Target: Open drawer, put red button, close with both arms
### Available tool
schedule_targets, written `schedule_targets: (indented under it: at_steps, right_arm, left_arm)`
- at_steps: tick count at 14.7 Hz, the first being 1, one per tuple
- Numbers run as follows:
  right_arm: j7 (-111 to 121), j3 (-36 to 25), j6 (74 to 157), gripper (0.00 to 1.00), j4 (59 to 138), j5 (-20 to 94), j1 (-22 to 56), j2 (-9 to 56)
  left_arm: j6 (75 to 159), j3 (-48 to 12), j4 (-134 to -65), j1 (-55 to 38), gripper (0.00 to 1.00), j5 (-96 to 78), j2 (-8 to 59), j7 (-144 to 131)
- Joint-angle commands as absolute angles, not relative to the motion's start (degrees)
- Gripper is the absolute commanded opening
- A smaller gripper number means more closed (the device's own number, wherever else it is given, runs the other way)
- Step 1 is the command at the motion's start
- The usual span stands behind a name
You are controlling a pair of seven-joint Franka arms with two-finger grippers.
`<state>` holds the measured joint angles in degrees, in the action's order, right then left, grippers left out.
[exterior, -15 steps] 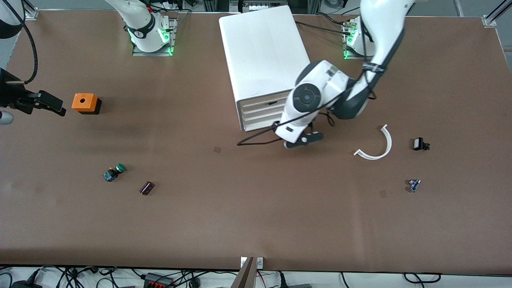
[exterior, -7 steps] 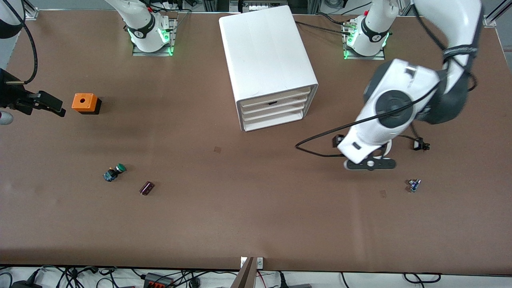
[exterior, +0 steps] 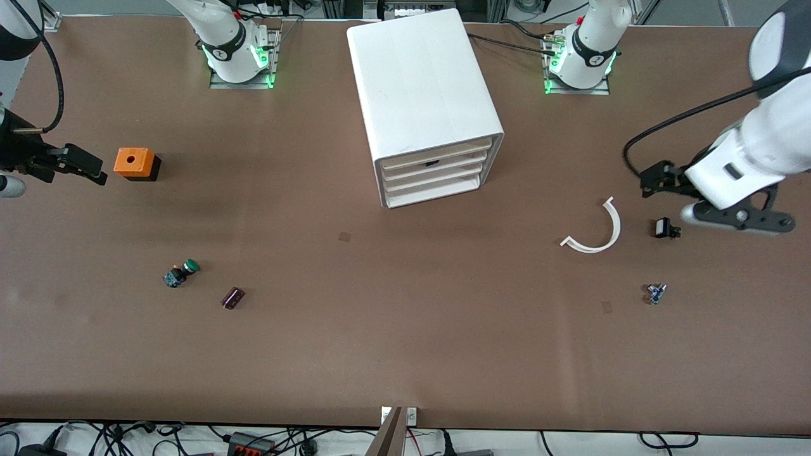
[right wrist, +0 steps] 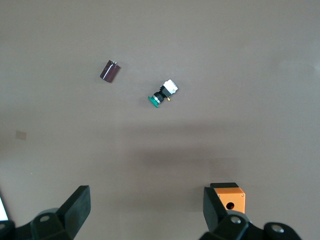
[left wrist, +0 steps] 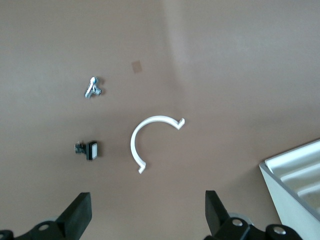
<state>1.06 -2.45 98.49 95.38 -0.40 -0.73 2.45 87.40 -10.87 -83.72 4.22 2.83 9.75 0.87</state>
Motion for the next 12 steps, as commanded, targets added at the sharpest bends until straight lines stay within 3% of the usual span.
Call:
schedule_targets:
  at_steps: [1,4,12]
  right_arm:
    - [2.20,-1.32,98.53,1.00,95.10,-1.41,-2.37,1.58]
    - [2.63,-1.32,95.90,1.00,95.27,-1.41,-2.29,0.79]
    - [1.76,-1.14,97.38,1.00,97.21,-1.41,-2.02,0.26]
  left_arm:
    - [89.03,-6.24,-94.47,1.41,1.00,0.27,0.46,1.85]
    - [90.26,0.77,-97.03,-0.69,1.00,-5.52,-1.84,2.72]
    - [91.93,0.18,-96.94,-0.70,1.00,-0.70,-2.55,5.01]
